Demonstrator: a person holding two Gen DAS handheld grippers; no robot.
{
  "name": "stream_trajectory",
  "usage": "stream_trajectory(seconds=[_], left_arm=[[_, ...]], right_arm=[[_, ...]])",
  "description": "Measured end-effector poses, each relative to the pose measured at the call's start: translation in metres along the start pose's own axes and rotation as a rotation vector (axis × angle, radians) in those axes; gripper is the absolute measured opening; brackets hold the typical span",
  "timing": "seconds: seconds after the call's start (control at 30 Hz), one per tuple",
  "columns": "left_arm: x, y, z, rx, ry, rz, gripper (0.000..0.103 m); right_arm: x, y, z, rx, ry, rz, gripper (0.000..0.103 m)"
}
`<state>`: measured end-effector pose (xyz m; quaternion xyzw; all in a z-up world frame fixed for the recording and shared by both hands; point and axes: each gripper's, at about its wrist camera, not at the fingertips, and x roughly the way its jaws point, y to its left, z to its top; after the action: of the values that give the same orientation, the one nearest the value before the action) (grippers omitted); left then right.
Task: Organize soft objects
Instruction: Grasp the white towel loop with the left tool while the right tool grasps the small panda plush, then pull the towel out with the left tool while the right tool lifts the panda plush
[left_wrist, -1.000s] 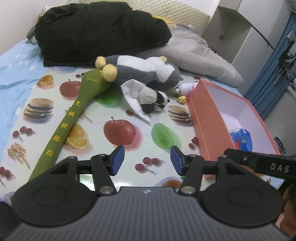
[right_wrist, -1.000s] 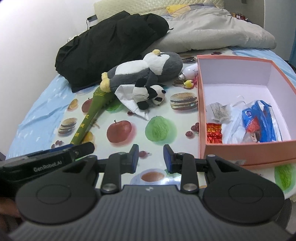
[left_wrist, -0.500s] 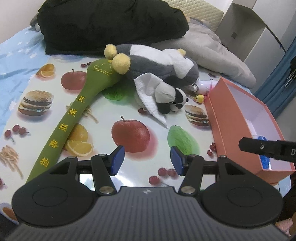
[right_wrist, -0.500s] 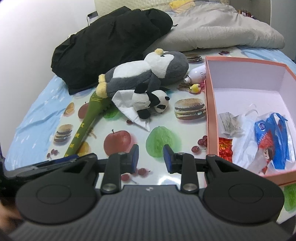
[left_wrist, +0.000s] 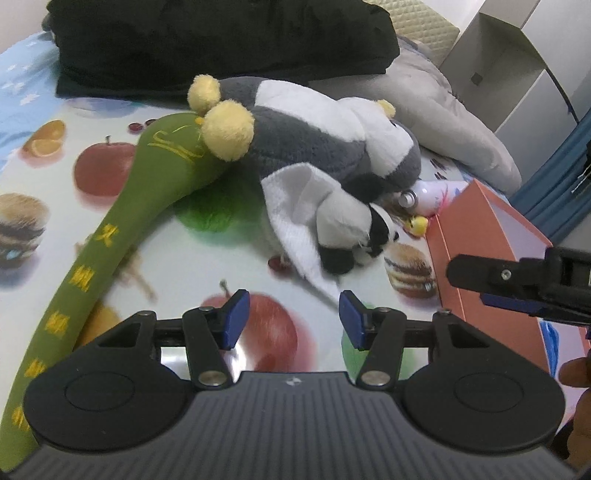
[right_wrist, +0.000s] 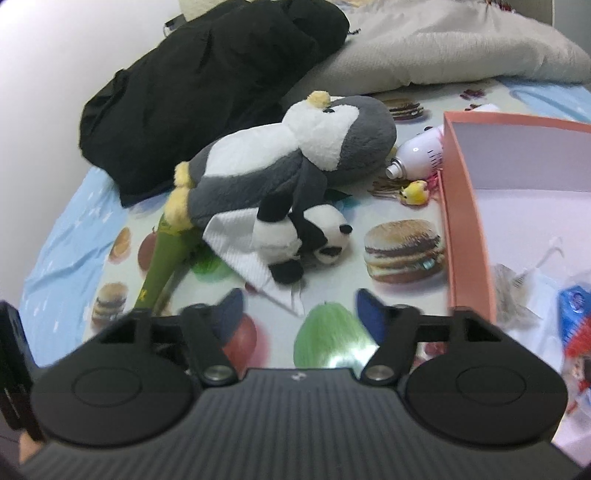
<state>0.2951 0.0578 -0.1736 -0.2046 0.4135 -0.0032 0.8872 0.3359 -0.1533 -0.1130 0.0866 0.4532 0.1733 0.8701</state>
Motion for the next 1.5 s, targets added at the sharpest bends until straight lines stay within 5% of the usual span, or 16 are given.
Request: stream_trajectory(seconds=[0.5,0.7,0.83,1.07,1.5], left_arm=[[0.071,0.020,0.039,-0.039,-0.013,-0.028,0.047],[0.077,0.027,0.045,-0.056,-0.015,-0.061,0.021],[0.075,0.026,0.046,-0.054,-0.019,-0.072,0.007],[0.057,0.023,0.041,-0.076,-0.044,-0.103,0.004],[-0.029,0.011,0.002,-0.107,-0.074,-0.110,0.004]], right_arm=[[0.099,0.001,0.030,0.189,0.102,0.070,0.073],[0.118,0.001,0.033,0.229,0.115,0.046,0.073],[0.125,0.000,0.030,0.228,0.120,0.038,0.061],[0.100,0.003,0.026,0.167,0.081,0.045,0.042],[0.015,0.003,-0.016,0.056,0.028,0.021,0.040]])
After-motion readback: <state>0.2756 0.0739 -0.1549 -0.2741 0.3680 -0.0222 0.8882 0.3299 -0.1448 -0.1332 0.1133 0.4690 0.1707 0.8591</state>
